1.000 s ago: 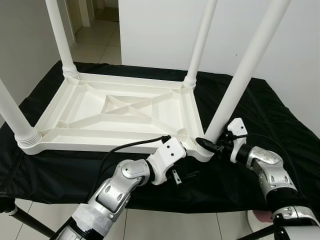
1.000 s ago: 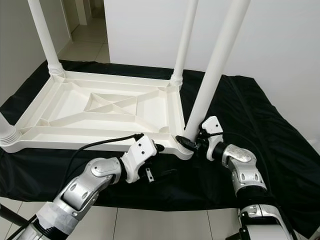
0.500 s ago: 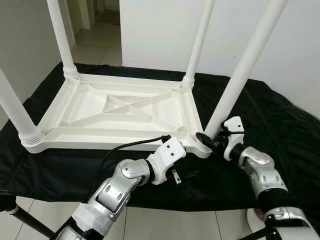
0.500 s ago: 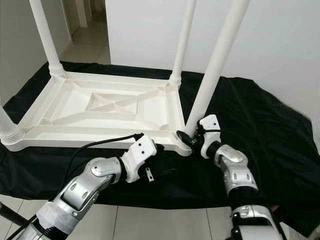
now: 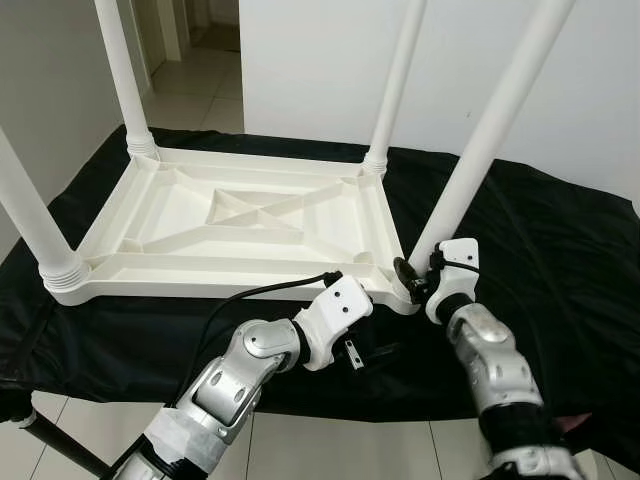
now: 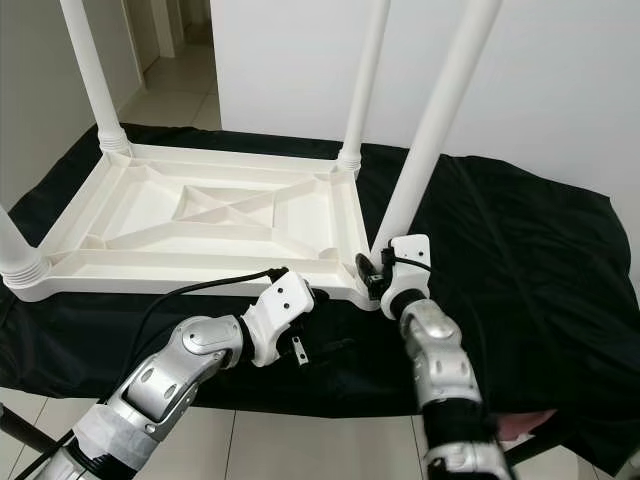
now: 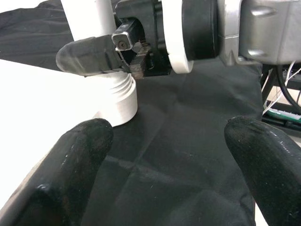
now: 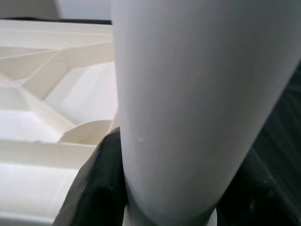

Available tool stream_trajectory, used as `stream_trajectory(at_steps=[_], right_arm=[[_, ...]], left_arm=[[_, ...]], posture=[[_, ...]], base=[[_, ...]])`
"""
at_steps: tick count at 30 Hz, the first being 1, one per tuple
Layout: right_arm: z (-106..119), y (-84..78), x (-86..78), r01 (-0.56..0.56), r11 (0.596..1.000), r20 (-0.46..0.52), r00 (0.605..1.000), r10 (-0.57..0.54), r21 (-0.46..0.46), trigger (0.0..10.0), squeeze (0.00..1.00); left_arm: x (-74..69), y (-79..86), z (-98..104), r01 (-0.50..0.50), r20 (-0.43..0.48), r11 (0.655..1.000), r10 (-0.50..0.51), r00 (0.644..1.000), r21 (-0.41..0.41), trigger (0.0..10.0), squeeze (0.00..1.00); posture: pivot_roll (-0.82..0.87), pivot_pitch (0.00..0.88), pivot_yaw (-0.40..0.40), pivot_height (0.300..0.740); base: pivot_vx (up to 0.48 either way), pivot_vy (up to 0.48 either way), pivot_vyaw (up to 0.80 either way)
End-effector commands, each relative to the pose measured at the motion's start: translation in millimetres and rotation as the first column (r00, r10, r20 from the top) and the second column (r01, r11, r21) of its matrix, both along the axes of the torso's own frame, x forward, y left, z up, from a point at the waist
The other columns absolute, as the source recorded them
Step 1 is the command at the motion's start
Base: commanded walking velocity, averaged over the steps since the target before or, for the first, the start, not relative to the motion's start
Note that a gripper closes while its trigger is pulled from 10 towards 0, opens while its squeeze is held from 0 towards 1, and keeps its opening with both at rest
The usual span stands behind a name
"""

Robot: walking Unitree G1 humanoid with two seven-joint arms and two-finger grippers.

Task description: Building children table

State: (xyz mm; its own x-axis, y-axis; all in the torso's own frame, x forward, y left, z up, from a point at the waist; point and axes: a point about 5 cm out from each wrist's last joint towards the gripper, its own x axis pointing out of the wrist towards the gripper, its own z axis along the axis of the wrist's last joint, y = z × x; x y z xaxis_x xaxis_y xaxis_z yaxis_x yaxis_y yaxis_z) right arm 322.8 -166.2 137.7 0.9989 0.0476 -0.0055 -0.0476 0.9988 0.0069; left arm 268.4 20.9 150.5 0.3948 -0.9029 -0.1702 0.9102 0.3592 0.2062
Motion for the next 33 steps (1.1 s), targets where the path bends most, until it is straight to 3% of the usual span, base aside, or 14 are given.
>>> stream_trajectory(at_steps=[1,2,5,12,13,14,19,25,26,31,33], right_arm=[[-13.5,-12.5,-6.0,0.115,0.993,-0.072,0.991,-0.115,-0.007,10.0,0.00],[-12.3,-10.0,-11.1,0.192,0.981,-0.068,0.979,-0.191,0.007,10.0,0.00],[-12.1,-4.6,-20.3,0.288,0.957,-0.071,0.956,-0.286,0.027,10.0,0.00],[-15.0,9.9,-25.5,0.241,0.970,-0.105,0.966,-0.236,0.039,10.0,0.00],[-14.8,10.6,-24.8,0.219,0.974,-0.103,0.972,-0.213,0.058,10.0,0.76],[-14.1,11.2,-24.6,0.208,0.975,-0.101,0.975,-0.200,0.073,10.0,1.00],[-11.0,9.0,-24.4,0.203,0.977,-0.087,0.977,-0.196,0.071,10.0,1.00],[-9.4,-8.7,-16.8,0.081,0.997,-0.037,0.996,-0.081,0.017,10.0,1.00],[-9.6,-11.0,-15.3,0.040,0.999,-0.035,0.999,-0.040,-0.001,10.0,0.00],[-7.7,-16.9,-10.4,-0.091,0.996,-0.018,0.996,0.091,-0.026,10.0,0.00],[-3.8,-19.1,-8.4,-0.189,0.980,0.012,0.982,0.190,-0.063,10.0,0.00]], left_arm=[[-2.5,-1.8,-5.6,0.016,-0.018,1.000,-0.016,1.000,0.015,10.0,0.00],[-2.7,-2.0,-5.8,0.017,-0.018,1.000,-0.017,1.000,0.014,10.0,0.00],[-3.2,-2.4,-6.0,0.018,-0.018,1.000,-0.018,1.000,0.014,10.0,0.00],[-4.2,-3.1,-7.1,0.023,-0.020,1.000,-0.023,1.000,0.015,10.0,0.00],[-4.1,-3.4,-7.2,0.025,-0.020,1.000,-0.024,0.999,0.016,10.0,0.00],[-3.9,-3.7,-7.2,0.025,-0.021,1.000,-0.025,0.999,0.016,10.0,0.00],[-4.0,-3.9,-7.1,0.025,-0.021,1.000,-0.024,0.999,0.015,10.0,0.00],[-3.9,-3.6,-7.5,0.021,-0.020,1.000,-0.021,1.000,0.014,10.0,0.00],[-3.4,-3.5,-7.6,0.020,-0.020,1.000,-0.020,1.000,0.015,10.0,0.00],[-1.4,-3.2,-7.9,0.017,-0.021,1.000,-0.017,1.000,0.016,10.0,0.00],[-1.1,-3.3,-8.6,0.015,-0.023,1.000,-0.015,1.000,0.016,10.0,0.00]], posture=[[0.06,0.025,-0.076,0.740],[0.06,0.024,-0.078,0.740],[0.06,0.022,-0.079,0.740],[0.05,0.020,-0.076,0.740],[0.05,0.018,-0.077,0.740],[0.05,0.020,-0.077,0.740],[0.05,0.019,-0.079,0.740],[0.05,0.015,-0.079,0.740],[0.05,0.015,-0.078,0.740],[0.05,0.015,-0.073,0.740],[0.05,0.015,-0.073,0.740]], base=[[0.000,0.000,0.00],[0.000,0.000,0.00],[0.000,0.000,0.00],[0.000,0.000,0.00],[0.000,0.000,0.00],[0.000,0.000,0.00],[0.000,0.000,0.00],[0.000,0.000,0.00],[0.000,0.000,0.00],[0.000,0.000,0.00],[0.000,0.000,0.00]])
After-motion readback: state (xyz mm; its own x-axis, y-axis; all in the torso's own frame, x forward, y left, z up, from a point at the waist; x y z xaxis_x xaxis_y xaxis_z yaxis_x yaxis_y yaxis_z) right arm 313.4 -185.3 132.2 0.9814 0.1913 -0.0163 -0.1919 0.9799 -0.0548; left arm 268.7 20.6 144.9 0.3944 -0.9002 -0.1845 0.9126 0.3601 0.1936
